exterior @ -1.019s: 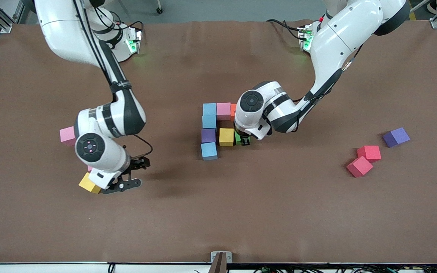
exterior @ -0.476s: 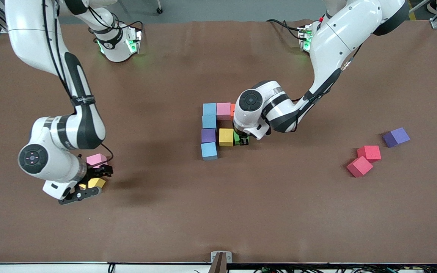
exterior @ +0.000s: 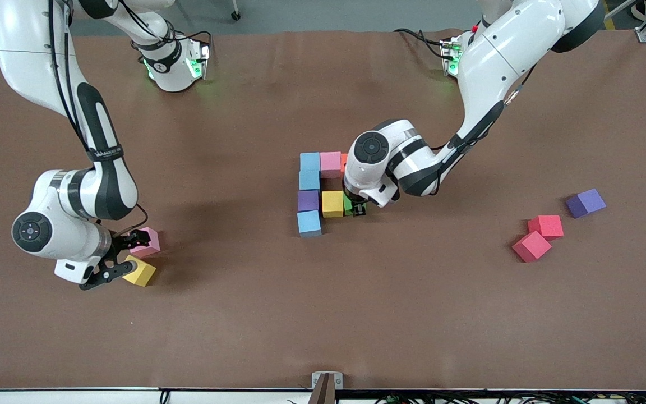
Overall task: Arrange 11 blocks into digit 3
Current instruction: 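Reach the right gripper to the pink cube near yellow and grasp it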
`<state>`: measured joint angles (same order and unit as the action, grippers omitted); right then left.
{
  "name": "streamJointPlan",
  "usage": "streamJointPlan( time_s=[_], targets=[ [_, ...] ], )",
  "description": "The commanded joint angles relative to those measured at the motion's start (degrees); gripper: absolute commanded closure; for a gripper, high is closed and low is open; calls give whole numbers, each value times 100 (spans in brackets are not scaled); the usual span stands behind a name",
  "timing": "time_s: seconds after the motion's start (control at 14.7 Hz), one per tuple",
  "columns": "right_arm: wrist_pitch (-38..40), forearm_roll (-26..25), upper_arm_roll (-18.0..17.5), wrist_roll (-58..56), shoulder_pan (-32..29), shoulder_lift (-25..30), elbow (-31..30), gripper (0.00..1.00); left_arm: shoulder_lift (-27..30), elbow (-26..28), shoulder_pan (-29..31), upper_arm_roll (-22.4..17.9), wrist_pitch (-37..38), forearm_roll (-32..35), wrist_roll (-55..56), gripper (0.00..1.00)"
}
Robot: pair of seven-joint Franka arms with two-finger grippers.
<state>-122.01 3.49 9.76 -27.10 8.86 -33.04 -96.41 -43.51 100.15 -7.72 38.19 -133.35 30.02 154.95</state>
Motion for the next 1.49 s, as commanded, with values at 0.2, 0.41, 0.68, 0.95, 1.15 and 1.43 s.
streamJointPlan(
  time_s=[0.2,0.41,0.68,0.95,1.15,1.43],
  targets=[
    [-701,46,-132,-269,-147,535,-1177,0,18,-22,-63,-66,-51,109,97,77],
    [-903,203,-123,-269,-147,500,-1353,0,18,-22,-45,-66,-51,109,35,76],
    [-1000,301,-123,-269,-147,474,-1389,0,-79,-154,-97,-83,-51,171,9,76],
    [-1220,310,-123,-269,-147,421,-1398,0,-114,-189,-141,-110,-51,179,0,74],
    [-1246,310,-123,-278,-139,412,-1389,17,-132,-242,-142,-118,-95,179,0,70],
    [-1396,310,-123,-269,-138,342,-1389,41,-176,-277,-142,-110,-95,311,0,55]
  ],
)
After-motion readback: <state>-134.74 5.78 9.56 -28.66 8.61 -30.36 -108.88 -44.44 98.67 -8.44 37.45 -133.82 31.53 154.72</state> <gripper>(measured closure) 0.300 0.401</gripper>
